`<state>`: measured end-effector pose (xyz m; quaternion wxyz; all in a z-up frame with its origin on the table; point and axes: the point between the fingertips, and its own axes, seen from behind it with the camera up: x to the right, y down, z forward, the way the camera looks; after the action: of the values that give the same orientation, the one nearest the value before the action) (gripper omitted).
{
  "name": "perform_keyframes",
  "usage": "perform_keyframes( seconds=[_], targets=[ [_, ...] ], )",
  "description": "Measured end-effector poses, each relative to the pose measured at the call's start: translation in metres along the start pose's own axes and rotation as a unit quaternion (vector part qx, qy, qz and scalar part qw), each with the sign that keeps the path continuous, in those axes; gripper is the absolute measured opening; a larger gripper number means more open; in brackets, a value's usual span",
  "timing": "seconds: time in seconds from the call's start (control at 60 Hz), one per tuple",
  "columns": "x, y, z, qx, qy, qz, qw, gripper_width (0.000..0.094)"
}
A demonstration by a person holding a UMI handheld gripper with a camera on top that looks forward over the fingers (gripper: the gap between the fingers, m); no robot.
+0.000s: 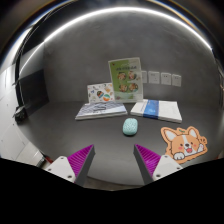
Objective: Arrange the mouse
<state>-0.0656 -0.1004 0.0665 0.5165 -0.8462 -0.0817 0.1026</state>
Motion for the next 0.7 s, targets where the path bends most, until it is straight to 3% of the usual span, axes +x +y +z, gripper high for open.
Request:
perform_keyframes(
  seconds=[0.117, 0.35, 0.567, 0.583, 0.6, 0.667, 0.683, 0.7],
  targets=[
    [0.014, -0.006, 0.023, -0.005, 0.013, -0.003, 1.0, 0.0818],
    [0.054, 0.009, 0.143, -0.095, 0.032, 0.014, 0.995, 0.0844],
    [0.078, -0.017, 0.197, -0.085, 0.068, 0.005, 0.994, 0.0807],
    [0.079, -0.018, 0.2, -0.083, 0.07, 0.005, 0.994, 0.0837],
    [0.079, -0.019, 0.202, -0.084, 0.072, 0.004, 0.994, 0.0765],
    [0.079, -0.023, 0.21, -0.08, 0.072, 0.004, 0.994, 0.0658],
    [0.078, -0.023, 0.21, -0.079, 0.072, 0.006, 0.994, 0.0545],
    [0.078, -0.022, 0.211, -0.08, 0.073, 0.007, 0.994, 0.0538]
  ],
)
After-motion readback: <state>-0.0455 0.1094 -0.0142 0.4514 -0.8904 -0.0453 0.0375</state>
